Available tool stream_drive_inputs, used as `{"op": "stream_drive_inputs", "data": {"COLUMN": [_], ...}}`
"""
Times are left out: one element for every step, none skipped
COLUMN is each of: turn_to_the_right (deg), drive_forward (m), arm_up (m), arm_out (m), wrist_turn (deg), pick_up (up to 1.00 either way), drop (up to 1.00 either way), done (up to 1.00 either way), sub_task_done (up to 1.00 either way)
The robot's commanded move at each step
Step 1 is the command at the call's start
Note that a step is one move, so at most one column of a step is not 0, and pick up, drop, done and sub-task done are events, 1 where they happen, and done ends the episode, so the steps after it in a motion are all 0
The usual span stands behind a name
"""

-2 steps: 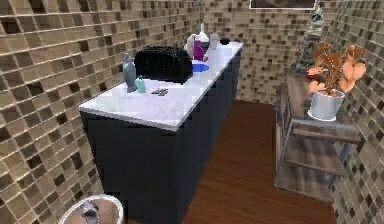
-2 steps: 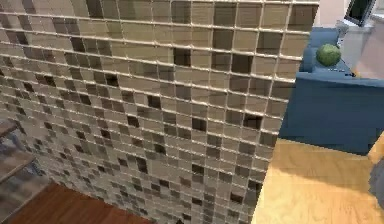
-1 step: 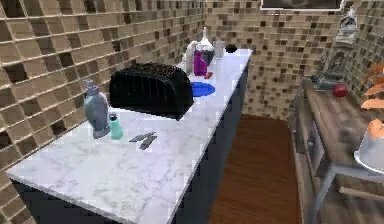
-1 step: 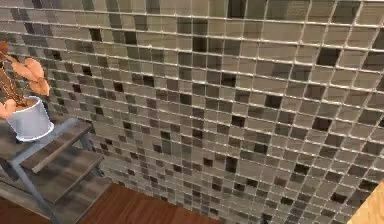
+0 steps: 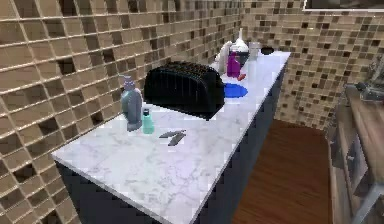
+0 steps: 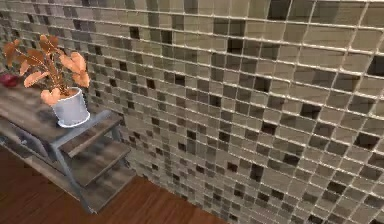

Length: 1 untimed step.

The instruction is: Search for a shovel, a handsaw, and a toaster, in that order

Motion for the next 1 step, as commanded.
{"op": "stream_drive_inputs", "data": {"turn_to_the_right": [0.0], "drive_forward": [0.0], "arm_up": [0.0], "arm_out": [0.0], "wrist_turn": [0.0], "pick_up": [0.0], "drop": [0.0], "done": [1.0], "sub_task_done": [0.0]}}
